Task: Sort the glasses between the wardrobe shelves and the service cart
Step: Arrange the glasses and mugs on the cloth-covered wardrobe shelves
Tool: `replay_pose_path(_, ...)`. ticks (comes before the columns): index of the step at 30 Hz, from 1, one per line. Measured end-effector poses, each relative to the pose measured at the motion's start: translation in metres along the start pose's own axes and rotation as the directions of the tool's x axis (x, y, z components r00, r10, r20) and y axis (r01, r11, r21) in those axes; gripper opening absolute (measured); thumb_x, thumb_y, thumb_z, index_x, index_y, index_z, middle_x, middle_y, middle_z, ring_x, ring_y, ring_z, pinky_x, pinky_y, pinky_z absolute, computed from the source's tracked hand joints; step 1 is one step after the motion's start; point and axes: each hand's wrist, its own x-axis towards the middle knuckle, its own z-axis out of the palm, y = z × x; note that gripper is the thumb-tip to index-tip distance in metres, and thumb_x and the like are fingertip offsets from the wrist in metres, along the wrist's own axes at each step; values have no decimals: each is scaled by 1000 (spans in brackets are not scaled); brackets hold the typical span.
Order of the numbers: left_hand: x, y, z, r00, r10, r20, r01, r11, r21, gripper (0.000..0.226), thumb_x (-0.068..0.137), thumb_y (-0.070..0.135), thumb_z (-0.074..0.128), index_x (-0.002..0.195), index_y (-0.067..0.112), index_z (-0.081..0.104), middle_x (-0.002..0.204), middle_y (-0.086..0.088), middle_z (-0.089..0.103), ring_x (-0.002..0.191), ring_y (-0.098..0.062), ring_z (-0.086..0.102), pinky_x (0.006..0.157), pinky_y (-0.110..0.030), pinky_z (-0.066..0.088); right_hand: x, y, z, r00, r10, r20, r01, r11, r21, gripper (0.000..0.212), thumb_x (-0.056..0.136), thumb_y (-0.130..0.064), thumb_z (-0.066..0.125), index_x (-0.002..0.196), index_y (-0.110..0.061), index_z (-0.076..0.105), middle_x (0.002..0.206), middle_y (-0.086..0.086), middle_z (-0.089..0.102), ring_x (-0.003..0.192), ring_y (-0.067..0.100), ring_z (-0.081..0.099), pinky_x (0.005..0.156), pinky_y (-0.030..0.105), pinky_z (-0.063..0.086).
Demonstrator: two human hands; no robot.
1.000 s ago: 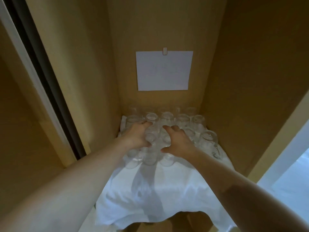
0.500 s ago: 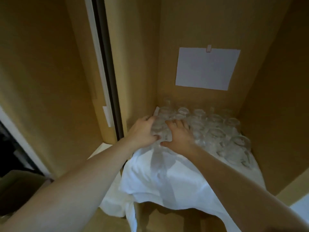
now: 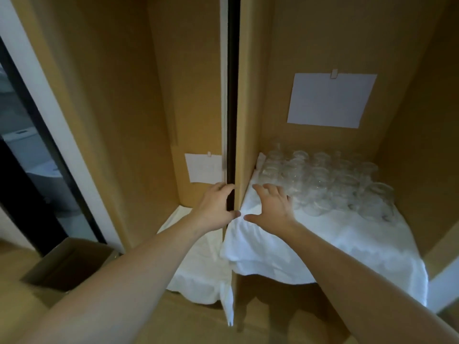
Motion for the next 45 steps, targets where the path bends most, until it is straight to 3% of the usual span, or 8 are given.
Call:
replay_pose_path(11,-124,-115,-69,994,-109,-5,108,984,141,83,87,54,71,155,28,31,163,-1,27,148,-28,24,117,-46,32,-80,-163,34,999,-36,19,34,996,82,92,78,-63,74,153,-34,29,153,3,37,141,29,31,111,46,36)
replay_pose_path(22,-163,-177,-82,983,-182,-6,181,977,110,80,87,53,70,153,30,32,160,-1,30,145,-29,29,113,-45,35,-102,-229,55,993,-33,117,28,999,40,92,81,-65,70,155,-34,26,158,4,33,145,32,27,117,52,32)
replay_pose_path(33,-125,-232,-70,965,-263,-26,264,962,71,77,86,50,73,151,27,37,156,-2,38,140,-29,38,110,-41,38,-55,-248,116,974,-19,225,3,997,74,89,83,-63,70,156,-35,25,160,3,29,144,31,30,113,47,35)
replay_pose_path(45,-6,-273,-33,962,-265,70,258,962,93,75,90,45,70,153,20,36,155,-5,39,140,-29,34,110,-37,34,58,-222,183,957,43,287,-78,991,110,86,85,-61,66,155,-33,25,160,5,29,143,31,29,112,46,33)
